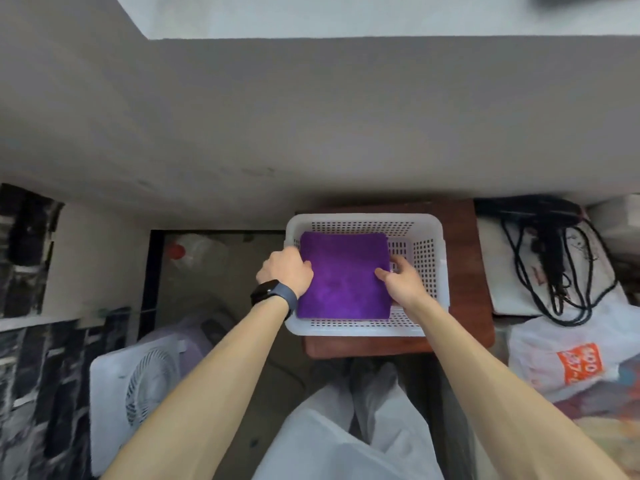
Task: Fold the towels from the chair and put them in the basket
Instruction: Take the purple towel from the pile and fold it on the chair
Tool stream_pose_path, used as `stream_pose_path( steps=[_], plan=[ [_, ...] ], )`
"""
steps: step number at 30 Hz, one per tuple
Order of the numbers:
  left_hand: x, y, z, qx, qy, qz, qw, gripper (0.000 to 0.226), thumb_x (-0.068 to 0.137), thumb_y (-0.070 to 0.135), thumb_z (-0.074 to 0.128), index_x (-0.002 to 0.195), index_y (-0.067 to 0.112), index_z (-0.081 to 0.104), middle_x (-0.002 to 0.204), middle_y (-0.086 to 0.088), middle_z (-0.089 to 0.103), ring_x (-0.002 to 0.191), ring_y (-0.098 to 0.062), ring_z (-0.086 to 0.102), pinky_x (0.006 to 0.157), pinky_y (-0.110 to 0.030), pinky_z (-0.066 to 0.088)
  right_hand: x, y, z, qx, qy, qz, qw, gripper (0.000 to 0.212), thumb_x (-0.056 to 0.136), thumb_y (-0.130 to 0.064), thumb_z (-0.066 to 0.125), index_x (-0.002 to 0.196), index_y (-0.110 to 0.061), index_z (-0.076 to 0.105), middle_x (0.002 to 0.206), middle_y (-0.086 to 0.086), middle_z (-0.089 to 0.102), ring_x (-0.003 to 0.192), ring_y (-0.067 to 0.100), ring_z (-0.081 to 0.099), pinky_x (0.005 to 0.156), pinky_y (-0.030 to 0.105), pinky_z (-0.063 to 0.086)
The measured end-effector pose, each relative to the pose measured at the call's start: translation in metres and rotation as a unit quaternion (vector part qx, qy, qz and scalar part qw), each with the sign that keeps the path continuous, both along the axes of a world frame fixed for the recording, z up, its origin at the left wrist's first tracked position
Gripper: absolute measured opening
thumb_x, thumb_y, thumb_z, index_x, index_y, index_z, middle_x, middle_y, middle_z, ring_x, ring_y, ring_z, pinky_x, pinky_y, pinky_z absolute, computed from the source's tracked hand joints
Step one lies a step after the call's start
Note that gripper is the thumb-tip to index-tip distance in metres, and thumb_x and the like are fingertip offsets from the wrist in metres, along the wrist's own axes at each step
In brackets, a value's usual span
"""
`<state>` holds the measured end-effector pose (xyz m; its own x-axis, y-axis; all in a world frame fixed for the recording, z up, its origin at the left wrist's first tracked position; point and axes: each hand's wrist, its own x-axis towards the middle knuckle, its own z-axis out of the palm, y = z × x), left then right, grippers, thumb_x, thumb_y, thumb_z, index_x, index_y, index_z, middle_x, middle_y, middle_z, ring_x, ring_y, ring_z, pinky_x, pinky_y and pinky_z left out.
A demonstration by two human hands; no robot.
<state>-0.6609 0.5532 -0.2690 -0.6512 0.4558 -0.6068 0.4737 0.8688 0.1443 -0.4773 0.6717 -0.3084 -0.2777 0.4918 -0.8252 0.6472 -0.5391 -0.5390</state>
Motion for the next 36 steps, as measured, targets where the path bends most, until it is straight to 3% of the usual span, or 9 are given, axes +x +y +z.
stream_pose_path(
  steps=[4, 7, 9, 11, 14, 16, 19, 31, 36],
  plan=[
    [0.01, 0.002, 0.013, -0.018, 0.045, -0.059, 0.997, 0.037, 0.095, 0.031, 0.049, 0.13, 0.018, 0.048, 0.114, -0.01, 0.064, 0.1, -0.035, 0.065, 0.068, -0.035, 0.046, -0.004, 0.003, -0.008, 0.032, -0.035, 0.051, 0.998, 0.051, 0.099, -0.026, 0.056, 0.147, -0.025, 0.04, 0.133, 0.005, 0.062, 0.109, 0.026, 0.066, 0.096, 0.048, 0.055],
    [0.017, -0.005, 0.017, 0.017, 0.099, -0.147, 0.984, 0.049, 0.093, 0.023, 0.051, 0.139, 0.021, 0.037, 0.132, -0.009, 0.05, 0.108, -0.032, 0.059, 0.068, -0.039, 0.044, -0.002, -0.003, -0.008, 0.086, -0.056, 0.079, 0.992, 0.059, 0.098, -0.034, 0.057, 0.151, -0.026, 0.034, 0.143, 0.002, 0.052, 0.122, 0.028, 0.058, 0.099, 0.042, 0.051],
    [0.015, -0.012, 0.012, 0.058, 0.106, -0.242, 0.963, 0.054, 0.091, 0.024, 0.052, 0.143, 0.021, 0.037, 0.146, -0.008, 0.04, 0.126, -0.031, 0.046, 0.086, -0.043, 0.046, 0.003, -0.013, -0.004, 0.186, -0.092, 0.086, 0.974, 0.063, 0.093, -0.038, 0.059, 0.15, -0.024, 0.035, 0.15, 0.006, 0.041, 0.133, 0.03, 0.046, 0.107, 0.045, 0.044],
    [0.012, -0.018, 0.003, 0.061, 0.085, -0.344, 0.933, 0.064, 0.088, 0.033, 0.054, 0.147, 0.021, 0.035, 0.158, -0.009, 0.028, 0.143, -0.029, 0.027, 0.113, -0.048, 0.027, 0.007, -0.029, 0.002, 0.313, -0.104, 0.147, 0.932, 0.062, 0.09, -0.034, 0.059, 0.147, -0.02, 0.039, 0.154, 0.009, 0.033, 0.141, 0.029, 0.033, 0.114, 0.045, 0.034],
    [0.007, -0.022, -0.012, 0.015, 0.057, -0.397, 0.916, 0.082, 0.086, 0.05, 0.05, 0.156, 0.023, 0.015, 0.164, -0.008, 0.008, 0.151, -0.026, 0.006, 0.119, -0.056, 0.0, 0.005, -0.046, -0.005, 0.422, -0.069, 0.342, 0.837, 0.065, 0.093, -0.039, 0.049, 0.153, -0.022, 0.031, 0.164, 0.007, 0.019, 0.152, 0.026, 0.014, 0.123, 0.046, 0.017],
    [0.004, -0.022, -0.021, -0.016, 0.06, -0.406, 0.912, 0.087, 0.089, 0.056, 0.047, 0.157, 0.023, 0.004, 0.165, -0.009, 0.003, 0.151, -0.026, 0.002, 0.118, -0.057, -0.007, 0.001, -0.047, -0.019, 0.41, -0.078, 0.421, 0.805, 0.067, 0.099, -0.049, 0.036, 0.158, -0.029, 0.015, 0.168, 0.003, 0.001, 0.154, 0.022, -0.005, 0.123, 0.048, 0.002],
    [0.006, -0.02, -0.033, -0.049, 0.078, -0.411, 0.907, 0.09, 0.091, 0.06, 0.046, 0.157, 0.022, -0.003, 0.164, -0.011, 0.0, 0.152, -0.027, 0.0, 0.115, -0.06, -0.012, -0.003, -0.041, -0.042, 0.391, -0.11, 0.462, 0.789, 0.069, 0.1, -0.06, 0.023, 0.159, -0.033, -0.002, 0.167, 0.0, -0.012, 0.152, 0.018, -0.017, 0.123, 0.053, -0.002],
    [0.017, -0.009, -0.063, -0.108, 0.117, -0.387, 0.908, 0.098, 0.09, 0.063, 0.049, 0.155, 0.022, -0.011, 0.164, -0.011, -0.005, 0.151, -0.027, -0.003, 0.102, -0.071, -0.02, -0.008, -0.032, -0.068, 0.334, -0.135, 0.496, 0.79, 0.067, 0.097, -0.067, 0.008, 0.149, -0.042, -0.027, 0.157, -0.007, -0.038, 0.145, 0.014, -0.035, 0.118, 0.056, -0.016],
    [0.019, -0.008, -0.055, -0.12, 0.112, -0.381, 0.91, 0.096, 0.09, 0.063, 0.05, 0.156, 0.025, -0.009, 0.164, -0.009, -0.007, 0.151, -0.027, -0.006, 0.107, -0.069, -0.017, -0.013, -0.035, -0.054, 0.325, -0.151, 0.51, 0.782, 0.068, 0.097, -0.064, 0.007, 0.152, -0.038, -0.024, 0.16, -0.003, -0.034, 0.146, 0.017, -0.033, 0.12, 0.059, -0.009]
  ],
)
